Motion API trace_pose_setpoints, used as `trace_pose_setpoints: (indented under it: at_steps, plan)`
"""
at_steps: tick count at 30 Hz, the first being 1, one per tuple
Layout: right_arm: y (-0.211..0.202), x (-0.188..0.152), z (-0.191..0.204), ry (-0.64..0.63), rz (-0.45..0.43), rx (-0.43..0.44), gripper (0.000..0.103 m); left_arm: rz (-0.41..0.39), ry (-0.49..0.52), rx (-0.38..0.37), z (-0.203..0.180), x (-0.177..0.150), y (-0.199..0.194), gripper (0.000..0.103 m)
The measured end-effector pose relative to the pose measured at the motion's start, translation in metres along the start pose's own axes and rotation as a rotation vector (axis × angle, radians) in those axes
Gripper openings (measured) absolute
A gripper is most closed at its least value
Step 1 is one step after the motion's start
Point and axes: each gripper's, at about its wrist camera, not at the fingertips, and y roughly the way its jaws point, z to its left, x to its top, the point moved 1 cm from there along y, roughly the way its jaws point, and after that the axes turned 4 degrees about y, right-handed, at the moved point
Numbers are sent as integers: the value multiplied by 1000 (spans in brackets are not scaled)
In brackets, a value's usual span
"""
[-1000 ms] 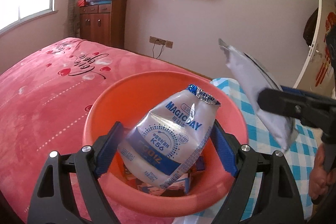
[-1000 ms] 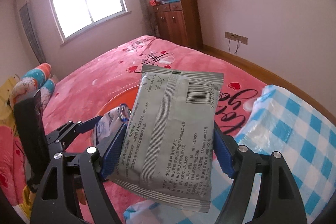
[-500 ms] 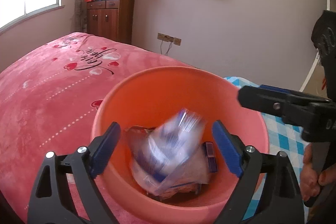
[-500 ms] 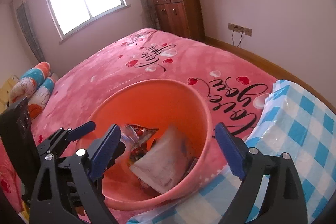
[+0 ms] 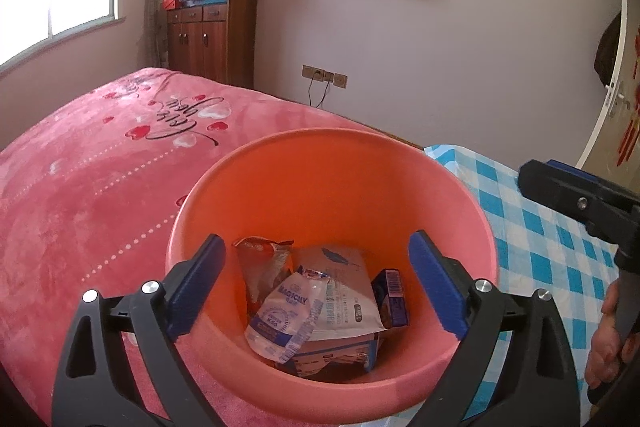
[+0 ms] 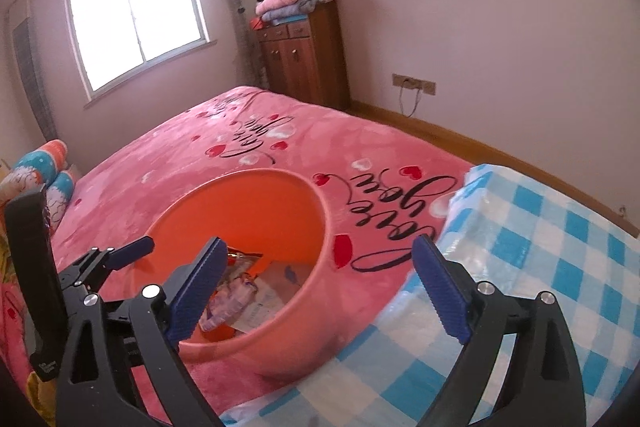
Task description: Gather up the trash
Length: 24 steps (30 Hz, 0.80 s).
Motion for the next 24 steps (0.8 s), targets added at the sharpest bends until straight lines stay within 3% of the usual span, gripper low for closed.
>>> trace_pose_setpoints:
  at_steps: [13, 24]
  plan:
    - [-56, -29, -46, 57, -86, -108, 93, -54, 120, -9, -59, 5, -24, 95]
    - [-115, -65, -101, 137, -149, -245, 93, -85, 225, -99, -131, -4, -41, 95]
